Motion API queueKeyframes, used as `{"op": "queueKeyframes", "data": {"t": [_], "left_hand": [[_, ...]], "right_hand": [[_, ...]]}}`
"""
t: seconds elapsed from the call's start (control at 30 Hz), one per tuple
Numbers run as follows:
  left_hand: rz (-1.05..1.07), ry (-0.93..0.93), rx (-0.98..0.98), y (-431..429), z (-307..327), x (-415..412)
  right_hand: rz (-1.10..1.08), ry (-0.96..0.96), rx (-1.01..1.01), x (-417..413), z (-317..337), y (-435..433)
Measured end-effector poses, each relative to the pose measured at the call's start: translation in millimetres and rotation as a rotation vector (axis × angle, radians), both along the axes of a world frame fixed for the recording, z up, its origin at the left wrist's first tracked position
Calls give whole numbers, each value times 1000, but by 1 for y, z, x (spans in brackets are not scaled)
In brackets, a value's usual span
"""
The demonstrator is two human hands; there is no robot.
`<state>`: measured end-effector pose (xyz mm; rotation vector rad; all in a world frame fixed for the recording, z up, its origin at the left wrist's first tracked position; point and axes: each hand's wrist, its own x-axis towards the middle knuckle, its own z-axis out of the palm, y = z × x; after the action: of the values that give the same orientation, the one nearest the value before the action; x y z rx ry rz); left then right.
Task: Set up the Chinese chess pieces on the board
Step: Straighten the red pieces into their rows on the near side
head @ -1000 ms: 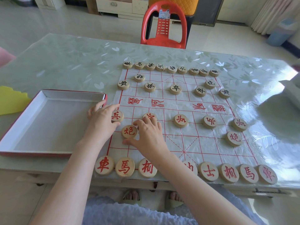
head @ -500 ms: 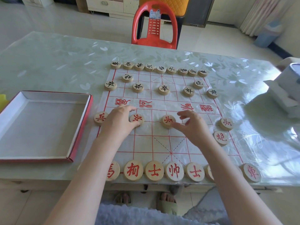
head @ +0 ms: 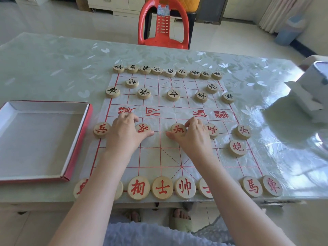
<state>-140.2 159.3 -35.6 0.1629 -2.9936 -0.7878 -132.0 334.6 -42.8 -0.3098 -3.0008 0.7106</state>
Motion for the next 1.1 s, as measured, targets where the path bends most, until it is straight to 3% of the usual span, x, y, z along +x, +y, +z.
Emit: {"op": "queueKeyframes", "data": {"t": [0.2, 0.43, 0.57, 0.8, 1.1], "left_hand": [[28, 6, 14, 7, -2, -1], [-85, -41, 212, -1, 6, -4], [-98, 34, 246, -3, 9, -6], [-31, 11, 84, -1, -1, -3], [-56, -5, 156, -3, -2, -4]], "right_hand": [[13, -3, -19, -2, 0, -1], [152, -117, -126, -4, 13, 7], [158, -134, -174, -3, 16, 11], [128, -108, -193, -2, 9, 7], [196, -96, -161, -4, 9, 7]]}}
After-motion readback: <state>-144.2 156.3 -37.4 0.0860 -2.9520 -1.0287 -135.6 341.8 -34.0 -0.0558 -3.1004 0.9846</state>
